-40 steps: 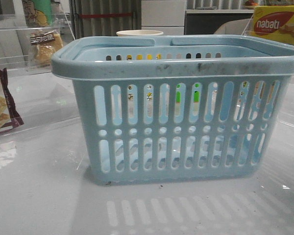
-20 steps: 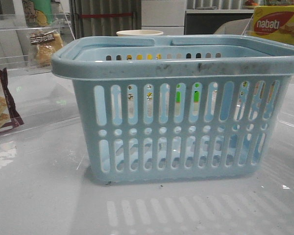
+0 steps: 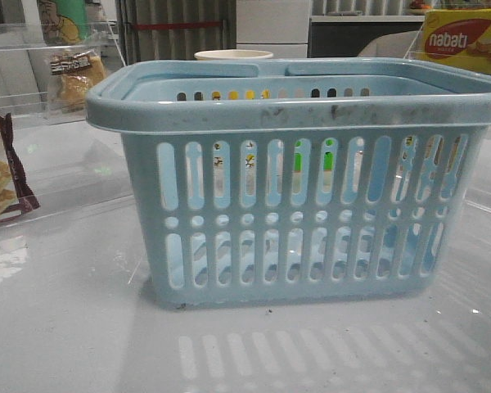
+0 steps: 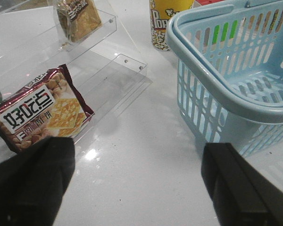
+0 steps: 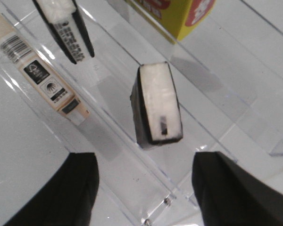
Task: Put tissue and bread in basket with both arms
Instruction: 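Move the right gripper over the small black pack on the shelf and grasp it, then carry the black pack over the basket and release it inside, then lift the right gripper out of the basket and withdraw, then reach the left gripper to the wrapped yellow cake and grasp it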
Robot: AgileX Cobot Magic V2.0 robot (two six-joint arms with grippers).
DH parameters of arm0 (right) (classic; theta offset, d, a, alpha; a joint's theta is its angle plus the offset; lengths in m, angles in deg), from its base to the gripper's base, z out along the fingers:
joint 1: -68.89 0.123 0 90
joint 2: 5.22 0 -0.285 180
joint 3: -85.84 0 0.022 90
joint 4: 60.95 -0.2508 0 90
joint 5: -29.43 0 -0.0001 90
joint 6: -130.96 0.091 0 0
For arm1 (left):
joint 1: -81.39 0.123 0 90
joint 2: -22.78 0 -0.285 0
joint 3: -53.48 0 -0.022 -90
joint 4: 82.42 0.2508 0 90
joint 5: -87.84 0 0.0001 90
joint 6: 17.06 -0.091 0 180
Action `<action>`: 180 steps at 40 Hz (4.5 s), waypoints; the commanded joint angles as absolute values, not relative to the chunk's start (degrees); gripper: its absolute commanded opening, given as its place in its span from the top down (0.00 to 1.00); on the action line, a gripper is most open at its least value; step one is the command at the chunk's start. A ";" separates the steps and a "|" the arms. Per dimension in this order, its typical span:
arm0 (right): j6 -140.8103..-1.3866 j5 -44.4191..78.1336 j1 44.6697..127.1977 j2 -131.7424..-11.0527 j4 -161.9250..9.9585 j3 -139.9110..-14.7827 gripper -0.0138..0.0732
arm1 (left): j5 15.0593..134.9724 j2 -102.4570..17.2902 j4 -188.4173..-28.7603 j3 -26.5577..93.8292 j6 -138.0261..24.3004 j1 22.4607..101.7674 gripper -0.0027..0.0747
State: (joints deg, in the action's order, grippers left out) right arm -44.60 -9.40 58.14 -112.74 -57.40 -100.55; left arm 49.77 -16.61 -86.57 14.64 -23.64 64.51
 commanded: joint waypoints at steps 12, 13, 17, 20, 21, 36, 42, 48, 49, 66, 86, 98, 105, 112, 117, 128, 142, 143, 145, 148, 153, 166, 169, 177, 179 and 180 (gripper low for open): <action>-44.51 -4.07 57.73 -116.19 -54.98 -104.38 0.26 | 54.29 -17.20 -87.13 16.85 -23.23 64.00 0.19; -44.51 -3.83 57.73 -116.38 -54.98 -104.38 0.30 | 54.29 -17.20 -87.13 16.85 -23.23 64.00 0.19; -44.51 -3.09 57.73 -116.56 -54.98 -104.38 0.46 | 54.29 -17.20 -87.13 16.85 -23.23 64.00 0.19; -44.51 -2.68 57.73 -116.46 -54.98 -104.38 0.54 | 54.29 -17.20 -87.13 16.85 -23.23 64.00 0.19; -44.51 -2.68 57.73 -116.37 -54.98 -104.38 0.56 | 54.29 -17.20 -87.13 16.85 -23.23 64.00 0.19; -44.51 -5.63 61.08 -101.06 -55.95 -104.38 0.59 | 54.29 -17.20 -87.13 16.85 -23.23 64.00 0.19; -44.51 -9.54 70.26 -92.67 -56.05 -104.38 0.59 | 54.29 -17.20 -87.13 16.85 -23.23 64.00 0.19; -44.51 -10.94 84.18 -90.20 -56.11 -104.12 0.59 | 54.29 -17.20 -87.13 16.85 -23.23 64.00 0.19; -44.51 -10.94 86.67 -90.59 -56.11 -104.11 0.59 | 54.29 -17.20 -87.13 16.85 -23.23 64.00 0.19; -44.51 -17.34 99.18 -107.94 -57.23 -104.11 0.40 | 54.29 -17.20 -87.13 16.85 -23.23 64.00 0.19; -44.51 -12.13 99.48 -87.06 -57.18 -93.63 0.19 | 54.29 -17.20 -87.13 16.85 -23.23 64.00 0.19; -44.51 -5.30 99.48 -68.54 -57.18 -76.65 0.19 | 54.29 -17.20 -87.13 16.85 -23.23 64.00 0.19; -44.51 -4.92 99.48 -60.09 -56.23 -68.86 0.19 | 54.29 -17.20 -87.13 16.85 -23.23 64.00 0.19; -44.51 -4.92 99.48 -54.59 -55.29 -64.85 0.19 | 56.22 -18.17 -86.75 17.22 -23.23 64.00 0.18; -44.51 -5.11 99.48 -54.20 -55.29 -64.79 0.19 | 55.79 -22.88 -85.06 20.23 -23.23 64.00 0.17; -44.51 -5.11 99.48 -54.20 -55.29 -64.79 0.19 | 57.03 -40.80 -83.74 30.64 -23.23 65.92 0.09; -44.51 -5.11 99.48 -54.20 -55.29 -64.79 0.19 | 60.01 -67.40 -83.36 49.61 -23.23 72.22 0.09; -44.51 -5.11 99.48 -54.20 -55.29 -64.79 0.19 | 60.11 -68.85 -83.36 51.33 -23.23 72.41 0.09; -44.51 -5.11 99.48 -54.20 -55.29 -64.79 0.19 | 60.40 -72.05 -83.50 54.25 -23.23 72.86 0.09; -44.51 -5.11 99.48 -54.20 -55.29 -64.79 0.19 | 60.80 -77.22 -83.50 58.68 -23.23 73.49 0.09; -44.51 -5.11 99.48 -54.20 -55.29 -64.79 0.19 | 60.80 -83.62 -83.50 65.05 -23.23 74.22 0.09; -44.51 -5.16 99.48 -54.21 -55.29 -64.79 0.19 | 70.86 -94.42 -83.62 72.48 -23.23 74.59 0.09; -44.51 -5.16 99.48 -54.21 -55.29 -64.79 0.19 | 73.96 -95.75 -83.62 72.48 -23.23 74.59 0.09; -44.51 -5.16 99.48 -54.21 -55.29 -64.79 0.19 | 77.37 -98.45 -83.62 72.48 -23.23 74.59 0.11; -44.51 -5.16 99.48 -54.21 -55.29 -64.79 0.19 | 77.81 -98.75 -83.62 72.48 -23.23 74.59 0.14; -44.51 -5.16 99.48 -54.21 -55.29 -64.79 0.19 | 78.06 -98.87 -83.62 72.48 -23.23 74.59 0.15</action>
